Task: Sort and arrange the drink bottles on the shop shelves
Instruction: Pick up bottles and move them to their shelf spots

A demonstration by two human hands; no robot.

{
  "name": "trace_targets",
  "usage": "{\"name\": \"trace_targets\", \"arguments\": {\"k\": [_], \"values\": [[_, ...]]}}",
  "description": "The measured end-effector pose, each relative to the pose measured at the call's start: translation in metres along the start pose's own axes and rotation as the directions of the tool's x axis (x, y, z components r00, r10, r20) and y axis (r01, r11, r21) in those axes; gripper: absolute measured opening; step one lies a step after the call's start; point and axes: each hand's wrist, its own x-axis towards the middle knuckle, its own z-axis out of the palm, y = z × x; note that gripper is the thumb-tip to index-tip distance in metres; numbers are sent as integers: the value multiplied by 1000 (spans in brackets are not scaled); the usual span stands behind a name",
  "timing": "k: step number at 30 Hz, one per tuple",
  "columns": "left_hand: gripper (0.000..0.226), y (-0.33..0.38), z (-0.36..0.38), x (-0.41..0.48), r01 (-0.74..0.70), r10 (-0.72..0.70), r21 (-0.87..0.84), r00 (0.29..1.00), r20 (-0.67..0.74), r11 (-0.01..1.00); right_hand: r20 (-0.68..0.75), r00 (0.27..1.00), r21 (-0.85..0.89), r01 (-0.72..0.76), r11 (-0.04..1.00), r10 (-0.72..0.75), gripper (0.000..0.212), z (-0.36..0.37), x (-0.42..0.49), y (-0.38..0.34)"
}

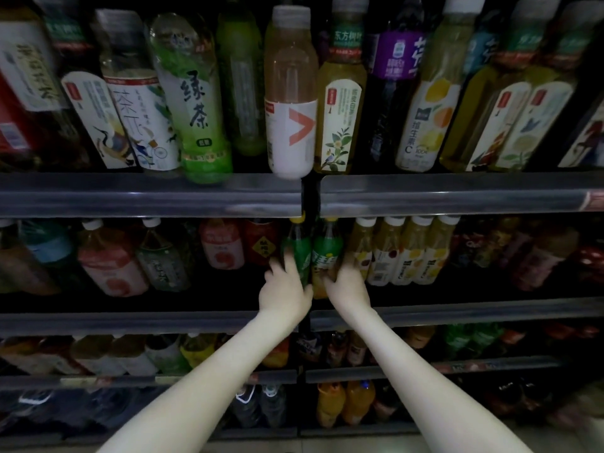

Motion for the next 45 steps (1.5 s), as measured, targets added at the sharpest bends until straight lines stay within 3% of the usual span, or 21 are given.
{"name": "trace_targets", "arguments": {"k": [2, 4, 7, 8, 10, 13, 18, 22, 27, 32, 36, 41, 45], "values": [[69, 2, -16, -10, -177, 184, 91, 981, -67, 980, -51, 996, -35, 71, 997, -73, 48, -17, -14, -8], [56, 9, -37, -14, -357, 363, 67, 908, -211, 932, -94, 978, -24, 182, 983, -184, 34, -39, -28, -20], [38, 26, -75, -14, -614, 556, 70, 653, -515, 786, -241, 876, -9, 429, 903, -418, 22, -74, -41, -46], [33, 31, -88, -12, -661, 582, 108, 556, -593, 742, -304, 821, -36, 496, 867, -483, 20, -86, -43, -56], [28, 41, -115, -6, -705, 589, 155, 429, -684, 693, -411, 721, -106, 570, 815, -558, 17, -108, -45, -74], [31, 50, -144, 10, -700, 553, 181, 351, -756, 691, -509, 670, -116, 569, 814, -541, 19, -135, -38, -96], [60, 57, -162, 42, -526, 498, 243, 424, -756, 815, -643, 672, -75, 424, 903, -369, 46, -173, -11, -118], [75, 65, -163, 53, -444, 477, 265, 477, -738, 856, -670, 670, -124, 324, 938, -320, 63, -191, 11, -125], [82, 82, -153, 53, -455, 476, 253, 488, -731, 854, -596, 773, -98, 201, 975, -219, 80, -216, 30, -121], [88, 90, -144, 55, -377, 442, 268, 516, -734, 887, -550, 732, -225, 333, 915, -402, 82, -235, 54, -125], [89, 99, -137, 52, -354, 438, 276, 550, -711, 894, -412, 825, 16, 430, 903, -386, 99, -248, 63, -129], [78, 119, -122, 41, -359, 377, 189, 581, -721, 914, -415, 748, -88, 534, 841, -518, 71, -255, 51, -122], [77, 139, -96, 22, -447, 396, 138, 559, -728, 884, -300, 715, 50, 673, 738, -632, 59, -262, 19, -93]]}}
